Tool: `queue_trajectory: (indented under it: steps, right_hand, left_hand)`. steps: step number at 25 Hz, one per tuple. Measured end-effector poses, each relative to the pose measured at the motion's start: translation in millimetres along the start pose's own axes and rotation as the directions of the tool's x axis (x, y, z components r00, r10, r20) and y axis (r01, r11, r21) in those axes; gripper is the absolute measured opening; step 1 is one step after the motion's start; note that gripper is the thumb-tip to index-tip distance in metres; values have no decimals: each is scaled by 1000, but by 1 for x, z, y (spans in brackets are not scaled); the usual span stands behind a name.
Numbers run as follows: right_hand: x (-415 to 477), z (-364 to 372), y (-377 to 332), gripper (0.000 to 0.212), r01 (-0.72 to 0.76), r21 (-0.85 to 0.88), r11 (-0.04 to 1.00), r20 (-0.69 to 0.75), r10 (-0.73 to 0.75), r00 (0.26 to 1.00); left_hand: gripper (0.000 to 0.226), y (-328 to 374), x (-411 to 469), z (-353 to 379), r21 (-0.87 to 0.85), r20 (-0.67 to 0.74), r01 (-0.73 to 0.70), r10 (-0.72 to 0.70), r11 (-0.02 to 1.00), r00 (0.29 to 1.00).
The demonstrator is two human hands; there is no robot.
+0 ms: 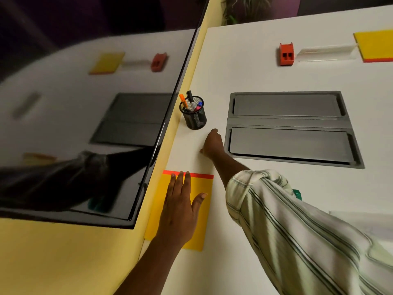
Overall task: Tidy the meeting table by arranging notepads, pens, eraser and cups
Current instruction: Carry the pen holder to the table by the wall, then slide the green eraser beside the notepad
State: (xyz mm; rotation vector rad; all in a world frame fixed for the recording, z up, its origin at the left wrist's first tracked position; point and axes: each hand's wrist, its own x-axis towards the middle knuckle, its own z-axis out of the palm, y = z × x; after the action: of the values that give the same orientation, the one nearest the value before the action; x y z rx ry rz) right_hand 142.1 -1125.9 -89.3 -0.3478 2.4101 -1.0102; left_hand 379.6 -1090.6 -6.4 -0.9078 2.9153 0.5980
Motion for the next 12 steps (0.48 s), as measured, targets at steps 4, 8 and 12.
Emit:
queue_trajectory:
  steps: [4, 8, 12]
  right_hand:
    - [-34, -16, 9, 46, 17, -85, 996, 64, -12, 998]
    - [-82, -34, 25, 35, 103, -66, 992, 5, -103, 995]
    - [-139, -37, 56, 41, 197, -70, 978, -2, -197, 980]
  left_hand:
    - [78, 3, -21, 1, -13, -3, -32, 32, 999, 999]
    - [75, 13, -40, 8, -29, 13, -31, 31, 999, 999]
    - [68, 20, -59, 27, -18, 23, -54, 54, 998, 998]
